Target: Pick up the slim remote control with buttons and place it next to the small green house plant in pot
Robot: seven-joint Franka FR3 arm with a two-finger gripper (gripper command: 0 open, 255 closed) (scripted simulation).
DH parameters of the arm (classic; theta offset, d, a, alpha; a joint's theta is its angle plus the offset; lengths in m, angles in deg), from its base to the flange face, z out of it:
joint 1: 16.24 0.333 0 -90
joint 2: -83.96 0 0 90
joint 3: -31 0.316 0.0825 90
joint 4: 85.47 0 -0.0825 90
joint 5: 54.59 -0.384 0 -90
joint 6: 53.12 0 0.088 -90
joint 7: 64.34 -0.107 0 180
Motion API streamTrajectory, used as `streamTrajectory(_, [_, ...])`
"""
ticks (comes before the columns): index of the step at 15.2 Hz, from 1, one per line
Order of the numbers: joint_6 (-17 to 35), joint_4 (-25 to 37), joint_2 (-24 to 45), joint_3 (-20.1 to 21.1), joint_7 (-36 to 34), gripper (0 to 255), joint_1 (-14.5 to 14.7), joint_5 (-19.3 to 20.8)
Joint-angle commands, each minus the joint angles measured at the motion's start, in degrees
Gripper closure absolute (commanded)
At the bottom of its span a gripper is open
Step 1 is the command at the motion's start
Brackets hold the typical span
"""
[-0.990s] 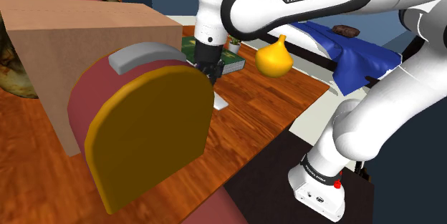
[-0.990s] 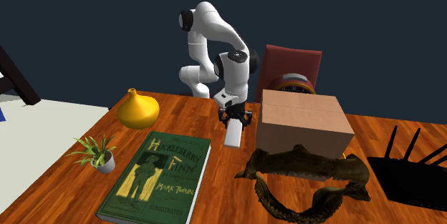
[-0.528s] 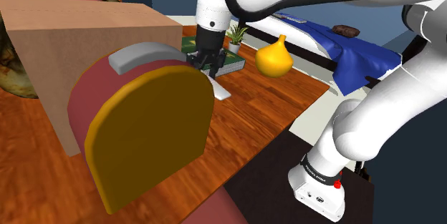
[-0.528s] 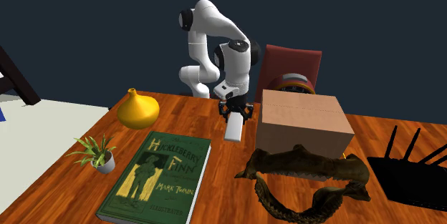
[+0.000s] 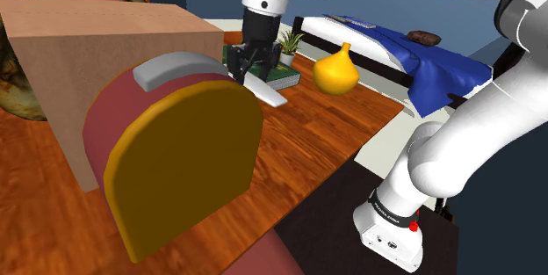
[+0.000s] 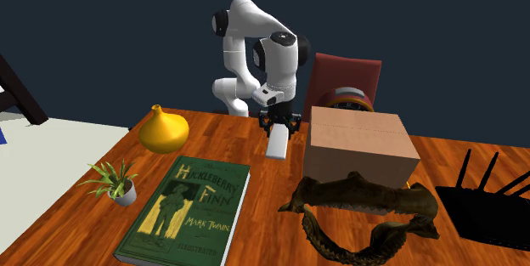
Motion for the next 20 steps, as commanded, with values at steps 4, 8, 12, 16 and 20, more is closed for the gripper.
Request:
streamTrajectory(4, [-3.9, 4.0, 0.1, -0.2, -0.1, 255, -0.1, 0.1])
streamTrajectory(8, [-7.0, 7.5, 0.5, -0.2, -0.3, 255, -0.2, 0.3])
streamTrajectory(12, [-10.1, 11.2, 1.1, -0.3, -0.4, 255, -0.3, 0.5])
streamTrajectory(16, [-13.3, 15.1, 1.9, -0.3, -0.7, 255, -0.4, 0.8])
streamTrajectory(20, [-16.5, 19.3, 3.0, -0.2, -1.0, 255, -0.4, 1.2])
